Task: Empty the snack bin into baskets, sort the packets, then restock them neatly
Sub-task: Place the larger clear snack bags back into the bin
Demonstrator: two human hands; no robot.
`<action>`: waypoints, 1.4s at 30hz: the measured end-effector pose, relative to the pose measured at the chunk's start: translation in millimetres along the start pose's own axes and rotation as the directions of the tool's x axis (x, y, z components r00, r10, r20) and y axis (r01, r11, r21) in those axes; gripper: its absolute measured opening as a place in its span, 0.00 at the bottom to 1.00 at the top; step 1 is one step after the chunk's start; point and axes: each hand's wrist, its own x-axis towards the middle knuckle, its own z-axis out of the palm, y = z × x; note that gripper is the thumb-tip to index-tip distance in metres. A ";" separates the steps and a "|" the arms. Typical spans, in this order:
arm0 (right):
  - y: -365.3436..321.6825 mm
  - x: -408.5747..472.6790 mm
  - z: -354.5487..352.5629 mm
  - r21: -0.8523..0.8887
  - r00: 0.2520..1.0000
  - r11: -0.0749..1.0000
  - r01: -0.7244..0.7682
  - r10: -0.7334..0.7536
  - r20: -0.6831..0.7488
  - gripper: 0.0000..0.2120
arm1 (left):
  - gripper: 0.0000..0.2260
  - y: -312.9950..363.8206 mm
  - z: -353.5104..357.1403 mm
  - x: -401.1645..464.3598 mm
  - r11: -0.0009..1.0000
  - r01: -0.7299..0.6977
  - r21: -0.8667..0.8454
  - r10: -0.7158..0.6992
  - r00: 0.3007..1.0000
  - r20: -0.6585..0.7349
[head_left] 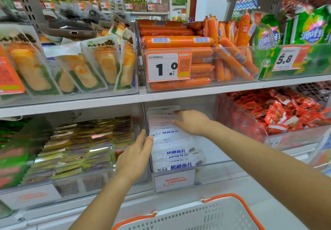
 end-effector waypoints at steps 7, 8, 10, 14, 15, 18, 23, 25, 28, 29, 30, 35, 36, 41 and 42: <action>-12.2 60.9 57.6 0.106 0.995 0.993 -0.054 0.045 0.089 0.34 | 0.24 0.8 0.6 2.3 1.000 -0.003 0.027 0.004 1.000 -0.021; -13.5 60.8 58.3 0.094 0.996 0.995 -0.035 0.028 0.081 0.35 | 0.23 1.4 1.1 3.2 0.999 0.000 0.037 0.001 1.000 -0.027; -15.1 55.0 59.8 0.081 0.995 0.995 0.062 -0.068 0.067 0.33 | 0.23 1.1 2.3 3.7 0.998 0.010 0.055 -0.009 1.000 -0.026; -6.3 54.9 55.1 0.118 0.984 0.979 0.165 -0.171 0.048 0.28 | 0.24 -0.4 1.8 2.3 0.999 -0.022 0.049 0.023 0.999 -0.022; -3.5 61.0 55.0 0.147 0.990 0.979 0.138 -0.143 0.020 0.28 | 0.24 -0.2 1.4 1.9 0.999 -0.026 0.042 0.027 0.999 -0.020; -1.8 73.8 53.7 0.404 0.975 0.894 -0.192 0.222 -0.028 0.33 | 0.25 -0.3 0.0 1.9 0.999 -0.022 0.047 0.023 1.000 -0.016; 6.8 77.7 49.8 0.712 0.854 0.491 -0.503 0.412 0.318 0.33 | 0.24 -1.1 1.8 2.5 0.998 -0.013 0.063 0.015 0.999 -0.032; 11.8 78.2 54.9 0.738 0.881 0.493 -0.460 0.358 0.310 0.32 | 0.24 -0.8 2.3 2.1 0.998 -0.014 0.068 0.016 0.999 -0.042; 18.4 72.8 63.5 0.805 0.914 0.440 -0.398 0.270 0.304 0.33 | 0.25 -1.4 2.9 2.6 0.998 -0.014 0.058 0.016 0.999 -0.043; 21.6 71.1 65.3 0.817 0.913 0.415 -0.400 0.259 0.316 0.35 | 0.25 -1.6 2.6 2.7 0.999 -0.008 0.048 0.010 0.999 -0.037; 22.7 68.9 65.3 0.826 0.912 0.396 -0.402 0.255 0.322 0.36 | 0.25 -1.8 2.0 2.4 0.999 -0.001 0.034 0.002 1.000 -0.028; 16.8 76.7 53.5 0.836 0.886 0.348 -0.425 0.349 0.305 0.35 | 0.25 -2.2 0.2 1.5 1.000 -0.007 -0.021 0.007 1.000 -0.013; 17.0 80.3 52.6 0.850 0.885 0.328 -0.412 0.367 0.287 0.35 | 0.25 -2.6 0.4 1.7 1.000 -0.010 -0.028 0.010 1.000 -0.014; 15.8 80.9 52.6 0.871 0.889 0.269 -0.411 0.331 0.317 0.39 | 0.25 -3.0 2.6 3.8 0.999 -0.039 -0.013 0.039 0.999 -0.031; 17.3 78.1 51.2 0.869 0.901 0.297 -0.396 0.307 0.306 0.39 | 0.25 -4.0 3.1 4.8 0.999 -0.034 -0.014 0.034 0.999 -0.029</action>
